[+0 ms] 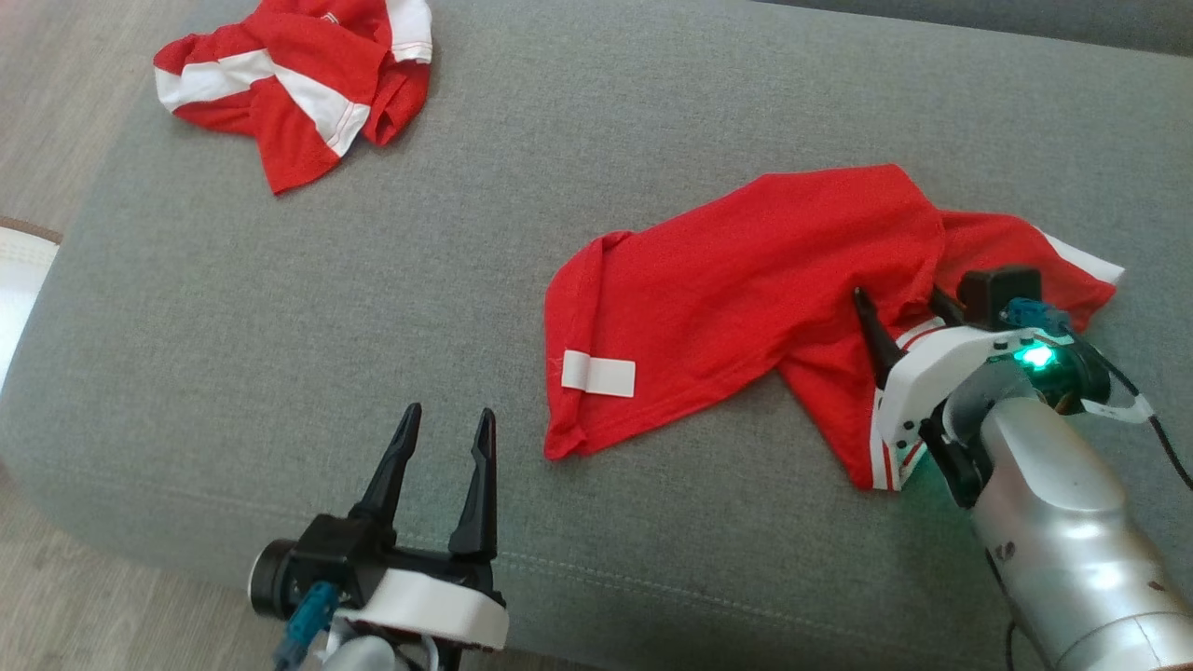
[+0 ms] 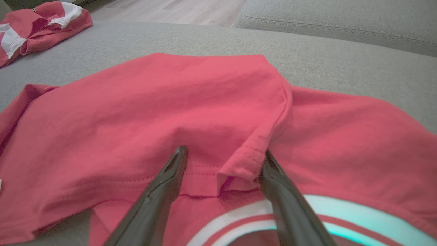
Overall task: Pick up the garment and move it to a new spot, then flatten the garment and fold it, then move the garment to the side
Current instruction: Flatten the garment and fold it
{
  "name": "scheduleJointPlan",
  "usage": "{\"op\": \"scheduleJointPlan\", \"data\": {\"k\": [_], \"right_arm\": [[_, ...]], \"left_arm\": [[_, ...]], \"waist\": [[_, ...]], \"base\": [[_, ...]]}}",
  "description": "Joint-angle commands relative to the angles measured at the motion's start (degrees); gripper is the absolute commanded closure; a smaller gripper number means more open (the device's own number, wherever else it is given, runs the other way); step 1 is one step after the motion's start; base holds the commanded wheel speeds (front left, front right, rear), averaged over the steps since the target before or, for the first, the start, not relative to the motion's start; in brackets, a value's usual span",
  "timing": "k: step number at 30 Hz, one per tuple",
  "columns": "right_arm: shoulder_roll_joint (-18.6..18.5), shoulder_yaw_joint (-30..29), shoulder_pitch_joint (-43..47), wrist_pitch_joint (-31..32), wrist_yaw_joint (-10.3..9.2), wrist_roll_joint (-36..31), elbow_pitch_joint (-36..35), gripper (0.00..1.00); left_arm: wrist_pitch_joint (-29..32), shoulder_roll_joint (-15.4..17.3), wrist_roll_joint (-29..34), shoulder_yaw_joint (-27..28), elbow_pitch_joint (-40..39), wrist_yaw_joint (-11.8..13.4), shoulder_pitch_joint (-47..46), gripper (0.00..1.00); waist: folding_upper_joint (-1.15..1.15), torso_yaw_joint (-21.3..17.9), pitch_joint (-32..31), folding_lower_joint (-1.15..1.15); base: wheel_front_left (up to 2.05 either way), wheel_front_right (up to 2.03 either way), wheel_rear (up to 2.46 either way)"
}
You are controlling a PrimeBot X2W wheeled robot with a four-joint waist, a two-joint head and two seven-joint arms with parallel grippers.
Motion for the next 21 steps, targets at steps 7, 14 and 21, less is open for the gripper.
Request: {"op": "scheduleJointPlan", "data": {"k": [7,14,21], "right_arm": [[-0.77,1.00,-3.02,-1.55,0.43,0.04,-0.68,1.00],[0.58,2.70,-5.63,-4.51,0.43,-0.61,-3.10,1.00],[0.32,7.24,-10.92,-1.67,0.43,-0.24,-6.68,1.00]], "left_arm": [[-0.17,1.01,0.07,1.24,-1.64,0.42,-2.59,0.00],[-0.16,1.05,-0.19,0.92,-1.42,0.47,-2.21,0.00],[-0.37,0.14,-0.10,0.20,-1.50,-0.04,-2.73,0.00]], "waist": [[0.00,0.50,-0.18,0.00],[0.00,1.29,-1.30,0.00],[0.00,4.76,-1.33,0.00]], "base": [[0.00,0.00,0.00],[0.00,0.00,0.00],[0.00,0.00,0.00]]}}
